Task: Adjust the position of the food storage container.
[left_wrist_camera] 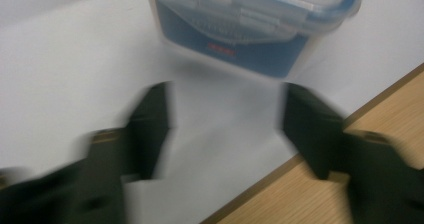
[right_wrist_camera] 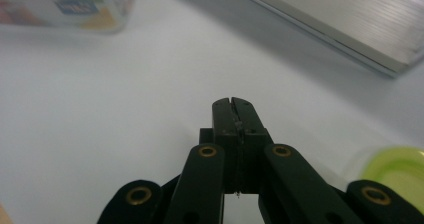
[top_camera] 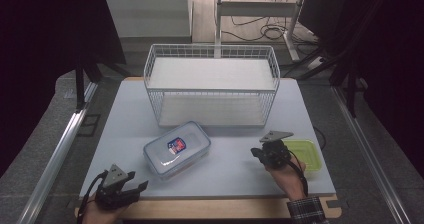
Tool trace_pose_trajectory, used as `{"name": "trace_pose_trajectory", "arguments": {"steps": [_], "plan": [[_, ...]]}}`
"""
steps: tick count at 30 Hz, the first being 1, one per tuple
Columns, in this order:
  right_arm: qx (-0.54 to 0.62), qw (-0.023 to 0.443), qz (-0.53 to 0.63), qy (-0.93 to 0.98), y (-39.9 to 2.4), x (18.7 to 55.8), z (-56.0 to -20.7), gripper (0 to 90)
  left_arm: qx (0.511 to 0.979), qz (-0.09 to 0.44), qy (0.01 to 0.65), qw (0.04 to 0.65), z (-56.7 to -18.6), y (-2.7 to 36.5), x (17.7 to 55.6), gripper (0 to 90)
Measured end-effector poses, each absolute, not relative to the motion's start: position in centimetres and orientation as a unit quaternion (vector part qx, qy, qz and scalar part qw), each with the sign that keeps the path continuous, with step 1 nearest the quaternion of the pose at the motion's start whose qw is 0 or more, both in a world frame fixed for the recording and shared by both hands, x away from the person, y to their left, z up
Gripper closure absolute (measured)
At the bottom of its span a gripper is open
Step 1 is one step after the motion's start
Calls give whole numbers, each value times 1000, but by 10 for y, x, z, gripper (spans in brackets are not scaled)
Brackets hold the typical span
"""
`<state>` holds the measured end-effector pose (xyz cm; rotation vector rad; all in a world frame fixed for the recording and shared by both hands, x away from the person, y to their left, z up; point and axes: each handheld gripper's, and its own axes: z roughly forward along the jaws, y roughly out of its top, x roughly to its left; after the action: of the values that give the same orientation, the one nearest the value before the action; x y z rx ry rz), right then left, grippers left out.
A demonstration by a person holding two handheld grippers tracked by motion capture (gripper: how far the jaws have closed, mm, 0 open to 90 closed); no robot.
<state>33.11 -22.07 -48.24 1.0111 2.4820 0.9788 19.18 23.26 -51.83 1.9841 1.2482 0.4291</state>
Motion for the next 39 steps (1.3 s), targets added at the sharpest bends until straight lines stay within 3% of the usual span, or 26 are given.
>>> {"name": "trace_pose_trajectory", "arguments": {"steps": [4, 8, 30, 39], "plan": [[342, 136, 348, 862, -212, 333, -482, 895, 762, 151, 496, 387, -518, 237, 207, 782], [328, 132, 348, 868, -196, 336, -483, 895, 766, 148, 497, 380, -521, 238, 219, 877], [276, 130, 351, 885, -98, 394, -492, 889, 777, 169, 506, 335, -527, 222, 263, 898], [272, 130, 326, 896, -100, 391, -496, 894, 783, 165, 497, 336, -528, 216, 276, 899]]}}
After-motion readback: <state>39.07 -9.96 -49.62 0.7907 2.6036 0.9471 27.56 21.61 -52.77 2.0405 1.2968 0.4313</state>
